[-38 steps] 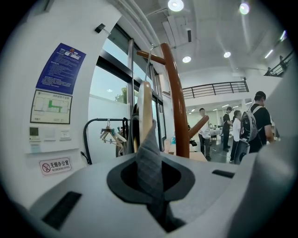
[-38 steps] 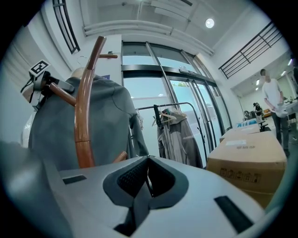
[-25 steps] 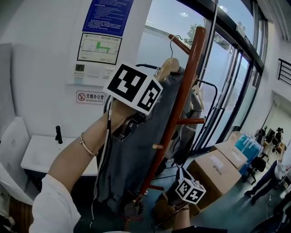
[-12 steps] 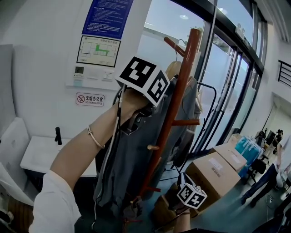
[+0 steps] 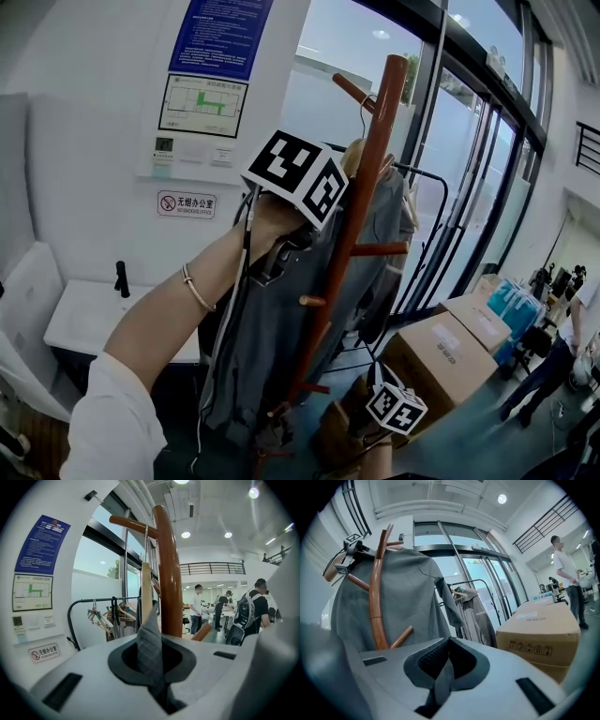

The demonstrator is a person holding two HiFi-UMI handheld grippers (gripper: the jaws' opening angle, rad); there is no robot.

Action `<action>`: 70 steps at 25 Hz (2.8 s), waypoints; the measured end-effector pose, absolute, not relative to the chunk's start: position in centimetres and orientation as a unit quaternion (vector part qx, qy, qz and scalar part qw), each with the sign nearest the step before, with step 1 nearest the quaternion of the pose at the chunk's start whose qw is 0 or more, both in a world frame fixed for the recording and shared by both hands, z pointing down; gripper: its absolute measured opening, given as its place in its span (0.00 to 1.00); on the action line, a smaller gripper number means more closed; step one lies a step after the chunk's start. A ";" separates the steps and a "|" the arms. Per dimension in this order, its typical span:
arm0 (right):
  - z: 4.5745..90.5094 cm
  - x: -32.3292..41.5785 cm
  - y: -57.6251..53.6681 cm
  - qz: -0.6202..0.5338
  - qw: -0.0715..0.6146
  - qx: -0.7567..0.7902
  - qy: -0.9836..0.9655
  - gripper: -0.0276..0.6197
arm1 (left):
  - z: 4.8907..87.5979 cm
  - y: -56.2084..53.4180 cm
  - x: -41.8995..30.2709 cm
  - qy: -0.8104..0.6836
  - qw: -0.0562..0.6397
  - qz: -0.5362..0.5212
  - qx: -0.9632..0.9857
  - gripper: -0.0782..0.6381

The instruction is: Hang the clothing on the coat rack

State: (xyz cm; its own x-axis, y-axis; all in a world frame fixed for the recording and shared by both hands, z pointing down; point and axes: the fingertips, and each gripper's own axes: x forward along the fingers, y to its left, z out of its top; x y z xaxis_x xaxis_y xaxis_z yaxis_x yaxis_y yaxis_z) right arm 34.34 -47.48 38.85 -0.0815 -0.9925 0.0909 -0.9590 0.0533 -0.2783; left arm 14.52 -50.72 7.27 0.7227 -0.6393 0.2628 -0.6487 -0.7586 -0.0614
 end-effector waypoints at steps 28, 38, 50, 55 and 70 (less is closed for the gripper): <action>40.3 31.6 -47.0 -0.146 0.051 -0.654 0.740 0.08 | 7.9 -47.6 13.5 -0.340 -0.033 0.134 0.930 0.26; 41.9 29.1 -47.1 -0.164 0.044 -0.641 0.749 0.08 | 5.8 -44.9 11.4 -0.328 -0.068 0.032 0.942 0.31; 42.7 25.9 -46.8 -0.172 0.029 -0.637 0.751 0.08 | 3.0 -42.2 3.6 -0.363 -0.084 -0.083 0.924 0.31; 42.6 25.5 -46.7 -0.170 0.027 -0.648 0.742 0.08 | 6.0 -43.0 -1.1 -0.395 -0.067 -0.113 0.909 0.31; 43.2 23.8 -44.4 -0.169 0.036 -0.682 0.711 0.08 | 26.0 -47.5 -7.3 -0.472 0.049 -0.119 0.872 0.27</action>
